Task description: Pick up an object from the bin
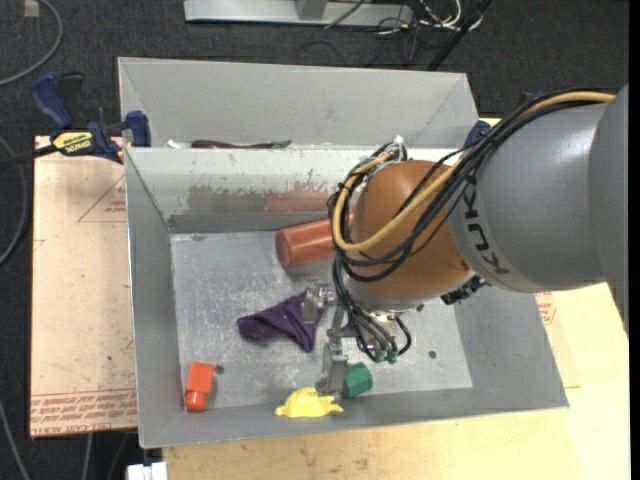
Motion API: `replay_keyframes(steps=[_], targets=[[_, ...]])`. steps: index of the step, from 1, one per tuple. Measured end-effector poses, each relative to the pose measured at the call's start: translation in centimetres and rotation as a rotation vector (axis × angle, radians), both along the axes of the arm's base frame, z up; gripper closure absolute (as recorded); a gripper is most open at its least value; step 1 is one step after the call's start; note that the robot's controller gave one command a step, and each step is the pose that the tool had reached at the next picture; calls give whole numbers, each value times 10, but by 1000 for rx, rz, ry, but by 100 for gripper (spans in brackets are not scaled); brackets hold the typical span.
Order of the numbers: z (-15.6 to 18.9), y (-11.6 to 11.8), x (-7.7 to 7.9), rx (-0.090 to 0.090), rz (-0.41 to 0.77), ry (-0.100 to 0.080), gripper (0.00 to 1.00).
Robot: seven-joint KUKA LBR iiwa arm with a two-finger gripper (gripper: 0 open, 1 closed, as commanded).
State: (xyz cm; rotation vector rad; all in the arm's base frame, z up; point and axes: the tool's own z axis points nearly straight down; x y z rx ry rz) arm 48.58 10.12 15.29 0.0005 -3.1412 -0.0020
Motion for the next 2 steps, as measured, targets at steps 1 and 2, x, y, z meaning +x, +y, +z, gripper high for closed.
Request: replay_keyframes(steps=[1, 2], targets=[[-42, 7, 32, 1, -85, -3, 0], [-65, 12, 44, 0, -177, 6, 0]])
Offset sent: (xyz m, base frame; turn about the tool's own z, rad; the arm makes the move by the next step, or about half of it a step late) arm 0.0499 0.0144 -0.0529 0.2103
